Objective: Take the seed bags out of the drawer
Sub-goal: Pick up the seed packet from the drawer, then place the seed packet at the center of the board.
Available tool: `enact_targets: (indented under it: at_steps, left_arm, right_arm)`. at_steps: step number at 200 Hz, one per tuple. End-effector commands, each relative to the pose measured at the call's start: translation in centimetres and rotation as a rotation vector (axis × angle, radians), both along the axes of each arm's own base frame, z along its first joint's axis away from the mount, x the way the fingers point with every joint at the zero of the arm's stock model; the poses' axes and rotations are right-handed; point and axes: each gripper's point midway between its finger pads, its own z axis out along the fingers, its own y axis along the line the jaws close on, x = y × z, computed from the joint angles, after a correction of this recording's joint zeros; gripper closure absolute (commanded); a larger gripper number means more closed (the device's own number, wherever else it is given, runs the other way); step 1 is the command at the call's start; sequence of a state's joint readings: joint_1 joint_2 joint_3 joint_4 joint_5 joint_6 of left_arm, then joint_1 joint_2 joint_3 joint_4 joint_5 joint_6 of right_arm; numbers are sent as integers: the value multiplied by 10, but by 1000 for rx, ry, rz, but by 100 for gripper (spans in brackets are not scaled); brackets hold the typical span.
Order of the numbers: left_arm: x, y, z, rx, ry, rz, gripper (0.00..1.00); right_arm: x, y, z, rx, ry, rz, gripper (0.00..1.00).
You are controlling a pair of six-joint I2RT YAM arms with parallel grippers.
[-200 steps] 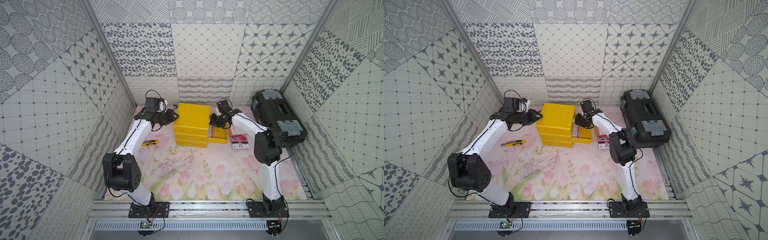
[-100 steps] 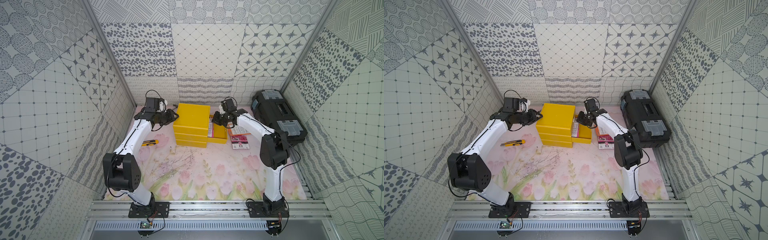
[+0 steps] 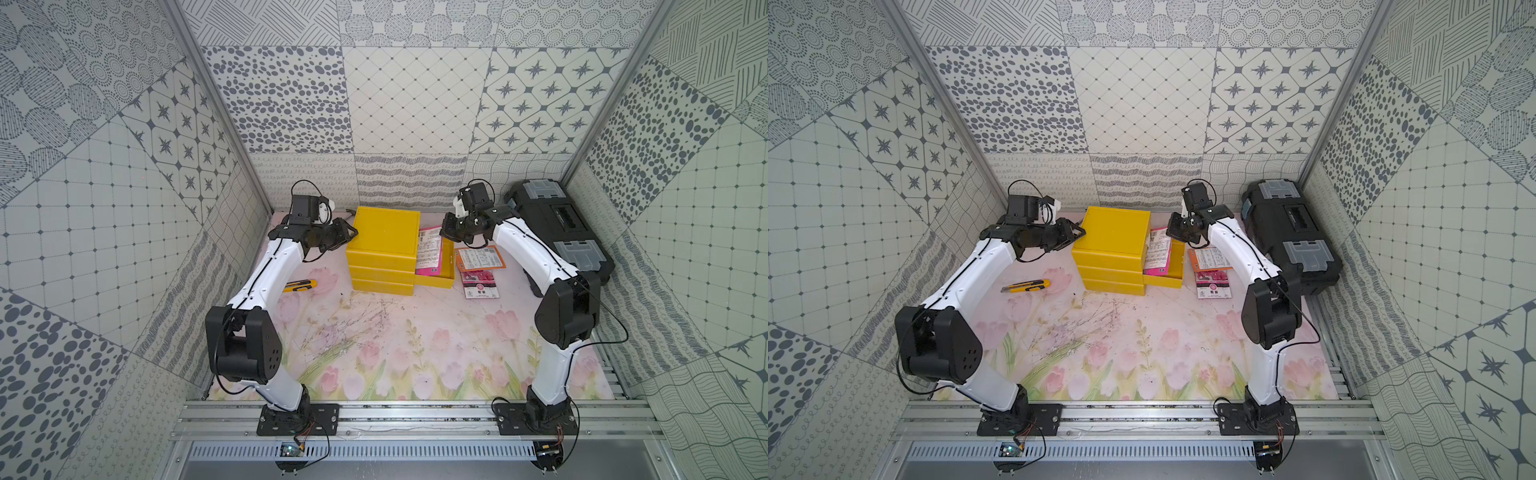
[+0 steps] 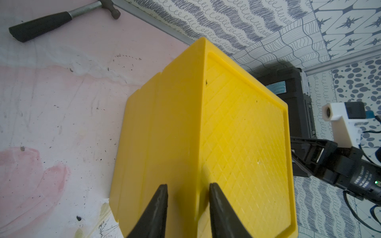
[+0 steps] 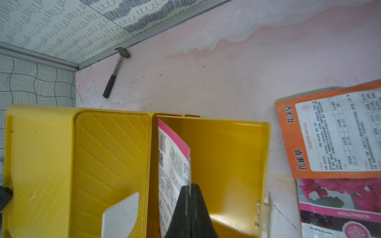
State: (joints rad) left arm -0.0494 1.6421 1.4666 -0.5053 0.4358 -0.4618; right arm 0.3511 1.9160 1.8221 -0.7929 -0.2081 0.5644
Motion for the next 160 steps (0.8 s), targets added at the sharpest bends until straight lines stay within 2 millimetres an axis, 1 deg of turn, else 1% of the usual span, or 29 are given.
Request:
enact_targets:
  at_steps: [1, 29, 36, 39, 54, 78, 98, 118, 135, 147, 160]
  left_arm:
    - [-14, 12, -27, 41, 114, 28, 64]
    - [-14, 12, -27, 39, 116, 28, 64]
    - [-14, 11, -28, 39, 118, 26, 64]
    - [-14, 12, -27, 38, 117, 27, 64]
    - [-14, 11, -26, 36, 114, 27, 64]
    - [-14, 11, -26, 38, 112, 27, 64]
    - [-14, 11, -26, 37, 113, 26, 64]
    - [-14, 11, -26, 36, 114, 25, 64]
    - [-14, 11, -26, 34, 113, 27, 64]
    - [-14, 11, -26, 34, 113, 26, 64]
    - [-14, 11, -26, 35, 112, 27, 64]
  right_arm:
    - [-7, -20, 36, -5, -72, 8, 100]
    - [-16, -41, 56, 57, -90, 5, 100]
    - [-18, -47, 61, 74, -95, 1, 100]
    - [-20, -51, 66, 81, -104, -3, 100]
    - [-25, -66, 76, 110, -115, -20, 100]
    - [-33, -101, 89, 128, -142, -68, 100]
    - [-40, -131, 92, 119, -160, -113, 100]
    - [-45, -158, 84, 71, -162, -165, 100]
    - [-48, -178, 67, -21, -143, -212, 100]
    - [-49, -184, 50, -61, -112, -225, 100]
    - [-47, -182, 31, -64, -78, -209, 100]
